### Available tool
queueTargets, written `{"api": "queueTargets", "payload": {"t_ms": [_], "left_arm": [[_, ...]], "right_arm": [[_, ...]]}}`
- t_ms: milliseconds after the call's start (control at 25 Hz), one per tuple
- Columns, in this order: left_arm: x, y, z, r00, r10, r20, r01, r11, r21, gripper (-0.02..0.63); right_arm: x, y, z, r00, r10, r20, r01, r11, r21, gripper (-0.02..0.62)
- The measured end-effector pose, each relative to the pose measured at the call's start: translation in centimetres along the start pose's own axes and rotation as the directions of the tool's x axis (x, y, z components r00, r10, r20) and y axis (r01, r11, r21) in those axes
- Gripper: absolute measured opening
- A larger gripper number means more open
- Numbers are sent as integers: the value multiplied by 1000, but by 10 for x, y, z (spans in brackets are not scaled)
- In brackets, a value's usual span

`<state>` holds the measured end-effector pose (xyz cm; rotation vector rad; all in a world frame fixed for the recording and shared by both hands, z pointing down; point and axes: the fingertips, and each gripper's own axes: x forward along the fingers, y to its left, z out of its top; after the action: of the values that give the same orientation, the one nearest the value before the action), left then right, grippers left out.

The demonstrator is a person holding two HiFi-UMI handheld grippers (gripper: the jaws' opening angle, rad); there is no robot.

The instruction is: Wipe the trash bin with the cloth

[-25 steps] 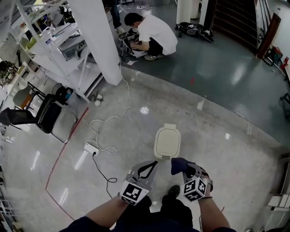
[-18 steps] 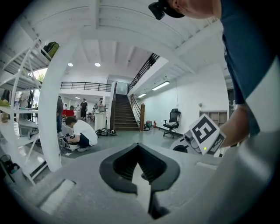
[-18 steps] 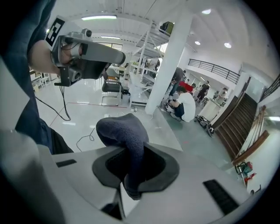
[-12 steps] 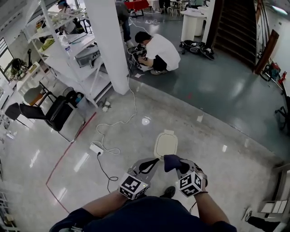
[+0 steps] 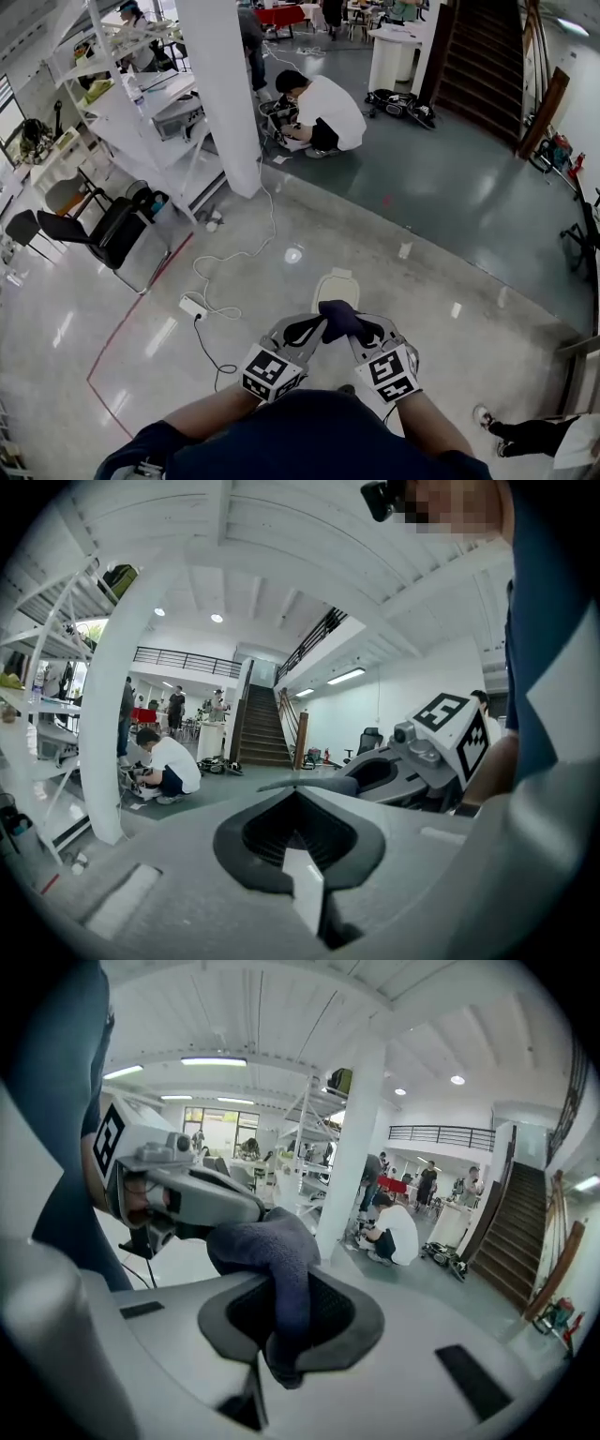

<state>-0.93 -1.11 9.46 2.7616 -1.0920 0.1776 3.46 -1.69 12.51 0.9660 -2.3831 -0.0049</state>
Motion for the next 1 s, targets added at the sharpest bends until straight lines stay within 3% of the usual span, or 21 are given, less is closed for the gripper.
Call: {"api": "queueTargets", "payload": {"t_ms": [240,480,1000], "left_arm": [[-2,-16,7,1000,-28,15,27,999,32,-3],[0,-23,10,999,-38,14,37,997,61,-3],[6,-29,8,1000,-27,3,27,998,56,-3]], "right_arm": [[-19,8,26,994,28,110,-39,995,97,55],[-25,8,24,984,29,177,-71,968,239,55],[-28,5,18,983,26,183,-74,963,261,54]]}}
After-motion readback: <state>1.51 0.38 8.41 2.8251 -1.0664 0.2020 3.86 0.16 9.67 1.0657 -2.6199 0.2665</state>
